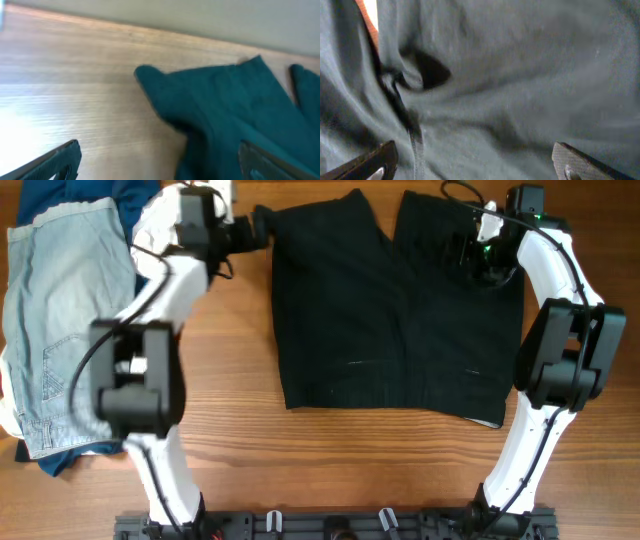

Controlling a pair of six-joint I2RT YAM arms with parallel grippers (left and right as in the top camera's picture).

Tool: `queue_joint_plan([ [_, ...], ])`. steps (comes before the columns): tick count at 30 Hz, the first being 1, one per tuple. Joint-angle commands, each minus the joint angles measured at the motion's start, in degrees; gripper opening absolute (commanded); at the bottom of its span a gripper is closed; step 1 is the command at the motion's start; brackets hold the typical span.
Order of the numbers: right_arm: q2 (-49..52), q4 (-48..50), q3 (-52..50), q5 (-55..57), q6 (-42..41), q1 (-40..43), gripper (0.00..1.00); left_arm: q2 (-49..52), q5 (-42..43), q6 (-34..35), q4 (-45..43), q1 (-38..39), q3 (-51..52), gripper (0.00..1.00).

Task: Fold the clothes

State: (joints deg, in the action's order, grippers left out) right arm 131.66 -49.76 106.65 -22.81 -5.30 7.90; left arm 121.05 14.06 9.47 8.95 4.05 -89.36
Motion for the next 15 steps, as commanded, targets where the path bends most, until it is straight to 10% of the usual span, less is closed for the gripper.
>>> queue_joint_plan([
  [1,-4.4,-6.4,1.1,-0.9,1.0,-1.3,1.00,-11.5,0.7,-3.1,12.1,-3.0,-0.8,1.00],
  [15,-4.5,-15.8,-2.4,23.2,-12.2,-24.4,0.99,-17.9,-5.3,-6.3,32.7,-3.3,-0.8,1.00],
])
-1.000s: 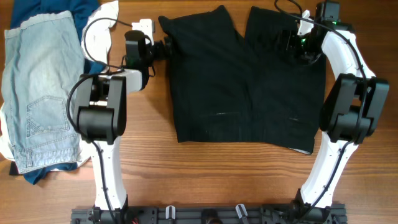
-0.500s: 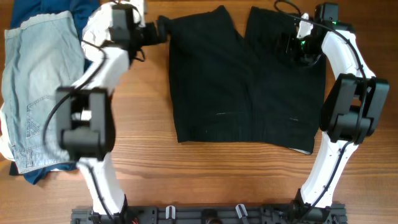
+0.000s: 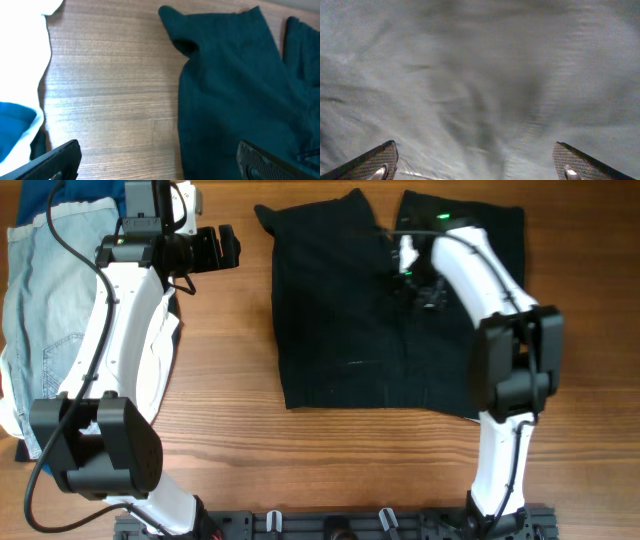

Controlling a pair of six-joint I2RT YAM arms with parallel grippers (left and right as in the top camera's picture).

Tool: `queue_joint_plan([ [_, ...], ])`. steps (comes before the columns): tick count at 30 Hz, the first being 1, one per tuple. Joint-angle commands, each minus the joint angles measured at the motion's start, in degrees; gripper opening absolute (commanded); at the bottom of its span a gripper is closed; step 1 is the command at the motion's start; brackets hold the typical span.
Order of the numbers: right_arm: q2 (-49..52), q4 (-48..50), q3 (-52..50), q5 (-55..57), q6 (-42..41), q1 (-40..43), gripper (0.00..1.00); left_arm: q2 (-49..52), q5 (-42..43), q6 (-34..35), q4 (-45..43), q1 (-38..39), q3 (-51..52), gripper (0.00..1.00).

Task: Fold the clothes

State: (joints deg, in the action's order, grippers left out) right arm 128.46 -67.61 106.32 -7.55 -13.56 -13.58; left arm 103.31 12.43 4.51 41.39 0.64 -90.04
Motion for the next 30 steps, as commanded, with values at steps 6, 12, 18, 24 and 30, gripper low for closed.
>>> queue_joint_plan([
  [6,-1.3,4.6,-8.8,15.3,-10.6,-5.4,1.00,-0.1,-4.1,-3.5,-0.4,-0.2,-0.1,1.00],
  [12,-1.3,9.4,-16.7,13.3,-11.2,-2.0,1.00,0.2,1.5,-4.5,-2.6,0.0,-0.1,1.00],
  [18,-1.3,14.8,-23.6,6.5,-7.4,8.9,1.00,3.0,5.1,-4.5,-6.3,3.1,-0.1,1.00],
  [24,-1.3,18.8,-23.5,5.7,-2.6,22.3,1.00,10.3,5.1,-4.5,-10.7,8.7,-0.1,1.00],
  [30,-7.6,15.3,-15.4,-4.0,5.4,23.5,1.00,18.0,5.2,-3.9,-26.0,13.2,-0.1,1.00],
])
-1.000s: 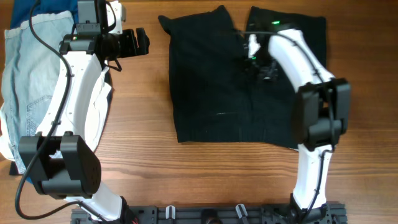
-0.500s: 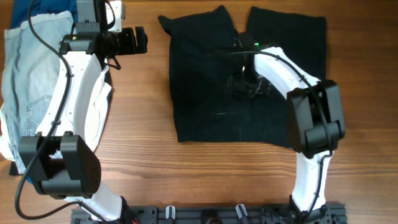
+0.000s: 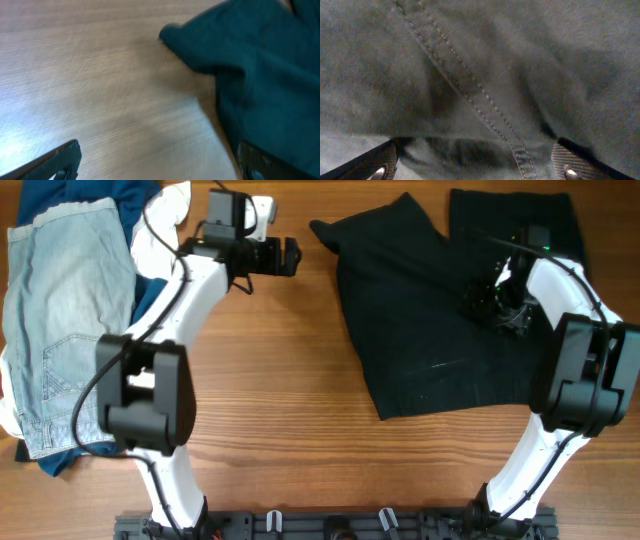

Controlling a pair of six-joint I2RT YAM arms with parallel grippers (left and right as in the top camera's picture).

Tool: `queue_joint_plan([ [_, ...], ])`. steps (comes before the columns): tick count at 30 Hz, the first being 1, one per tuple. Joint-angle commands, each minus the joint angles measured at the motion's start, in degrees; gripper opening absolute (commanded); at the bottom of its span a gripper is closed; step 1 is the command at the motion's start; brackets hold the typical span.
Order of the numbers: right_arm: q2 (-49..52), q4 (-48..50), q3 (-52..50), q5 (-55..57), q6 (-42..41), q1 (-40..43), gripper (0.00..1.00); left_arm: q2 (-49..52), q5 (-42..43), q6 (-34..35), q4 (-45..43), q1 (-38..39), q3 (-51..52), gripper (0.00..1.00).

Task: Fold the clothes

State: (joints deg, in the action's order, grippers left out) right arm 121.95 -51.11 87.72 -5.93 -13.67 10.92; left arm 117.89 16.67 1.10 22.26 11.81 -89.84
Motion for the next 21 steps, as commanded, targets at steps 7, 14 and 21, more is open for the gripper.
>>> queue_joint_plan([
  [7,-15.8,-3.6,6.8,-8.2,6.3,-4.2,1.00,15.2,1.0,13.2,-36.5,4.5,-0.3,1.00],
  [14,-18.2,-5.5,6.8,-8.1,6.1,-5.2,1.00,19.3,2.3,18.4,-37.6,5.4,-3.4,1.00],
  [21,-18.2,-5.4,6.8,-8.1,6.1,-5.5,1.00,21.2,2.0,24.9,-39.2,6.7,-4.0,1.00],
])
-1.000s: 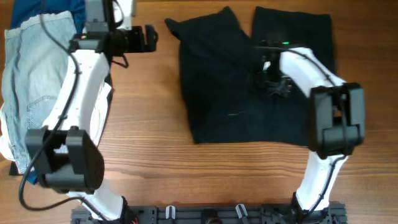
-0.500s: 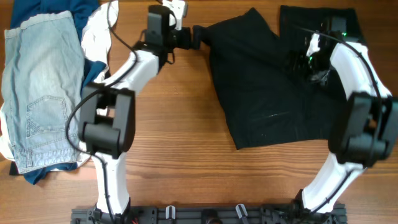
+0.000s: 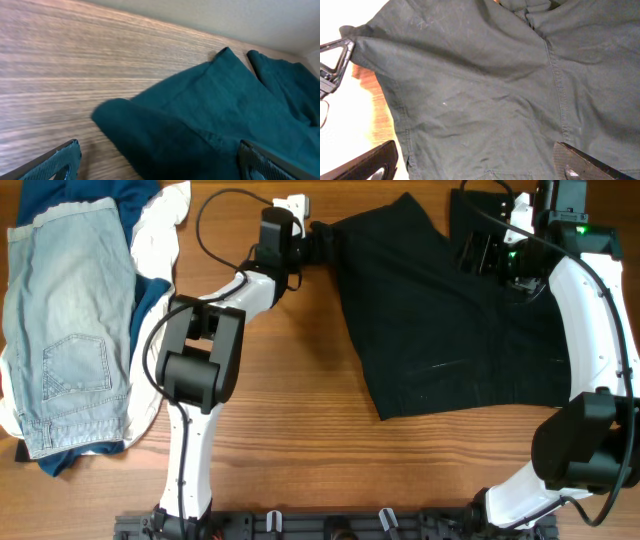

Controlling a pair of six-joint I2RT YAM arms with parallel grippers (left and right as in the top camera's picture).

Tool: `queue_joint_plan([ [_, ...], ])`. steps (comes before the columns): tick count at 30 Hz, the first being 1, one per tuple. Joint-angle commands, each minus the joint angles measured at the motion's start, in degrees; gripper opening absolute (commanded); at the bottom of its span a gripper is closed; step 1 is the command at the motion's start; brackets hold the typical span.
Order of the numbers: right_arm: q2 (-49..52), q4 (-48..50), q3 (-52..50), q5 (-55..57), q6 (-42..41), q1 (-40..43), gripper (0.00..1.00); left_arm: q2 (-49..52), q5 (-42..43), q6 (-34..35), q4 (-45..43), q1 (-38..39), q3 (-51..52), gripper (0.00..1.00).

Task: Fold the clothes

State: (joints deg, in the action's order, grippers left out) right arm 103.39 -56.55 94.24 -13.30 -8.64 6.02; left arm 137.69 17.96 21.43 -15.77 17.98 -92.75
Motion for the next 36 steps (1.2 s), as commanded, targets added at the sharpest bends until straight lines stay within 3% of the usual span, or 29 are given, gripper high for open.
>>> queue_joint_plan([
  [1,0.3,0.1,0.2,-0.7,1.0,-0.6,1.00,1.4,0.7,4.6,-1.7,0.7,-1.1,1.00],
  [4,0.3,0.3,0.2,-0.7,1.1,-0.6,1.00,1.9,-2.2,4.6,-2.0,2.0,-1.1,1.00],
  [6,0.3,0.3,0.2,-0.7,1.1,-0.6,1.00,2.3,-2.2,4.6,-2.5,2.5,-1.1,0.95],
  [7,0.3,0.3,0.2,-0.7,1.0,-0.6,1.00,2.3,-2.2,4.6,-3.0,2.7,-1.1,0.81],
  [8,0.3,0.3,0.2,-0.7,1.0,-0.6,1.00,2.3,-2.1,4.6,-3.7,2.8,-1.1,0.55],
  [9,0.3,0.3,0.2,-0.8,1.0,-0.6,1.00,2.3,-2.1,5.1,-4.7,3.0,-1.1,0.37],
  [10,0.3,0.3,0.2,-0.8,1.0,-0.6,1.00,2.3,-2.2,5.5,-5.1,3.2,-1.1,0.28],
  [12,0.3,0.2,0.2,-0.8,1.0,-0.6,1.00,2.3,-2.7,6.1,-4.9,3.5,-1.1,0.23],
  [14,0.3,-0.1,0.2,-0.8,1.0,-0.6,1.00,2.3,-4.1,6.1,-3.8,3.6,-1.1,0.07],
  [15,0.3,-0.3,0.2,-0.8,1.0,-0.6,0.99,2.3,-4.1,6.1,-2.8,3.2,-1.1,0.04],
  [21,0.4,0.3,-0.2,-2.4,0.7,-1.7,0.99,-4.9,-4.1,5.3,16.5,-5.4,-1.1,0.04],
  [28,3.6,0.8,-0.5,-2.2,-0.5,-5.1,0.99,-20.6,-8.4,-6.3,45.5,-19.4,-1.1,0.04],
  [32,6.4,0.7,-0.5,-2.2,-1.0,-7.5,0.99,-26.4,-9.7,-8.0,61.2,-24.0,-1.1,0.04],
  [33,7.2,0.3,-0.5,-2.0,-1.9,-8.2,0.99,-27.1,-9.7,-8.0,63.9,-24.4,-1.1,0.20],
  [34,8.7,-0.9,-0.5,-1.5,-2.5,-9.2,0.98,-27.5,-10.3,-8.0,69.4,-24.7,-1.1,0.63],
  [36,9.8,-2.1,-0.6,-1.1,-3.5,-10.0,0.98,-27.5,-11.2,-8.0,72.3,-24.7,-1.1,0.88],
])
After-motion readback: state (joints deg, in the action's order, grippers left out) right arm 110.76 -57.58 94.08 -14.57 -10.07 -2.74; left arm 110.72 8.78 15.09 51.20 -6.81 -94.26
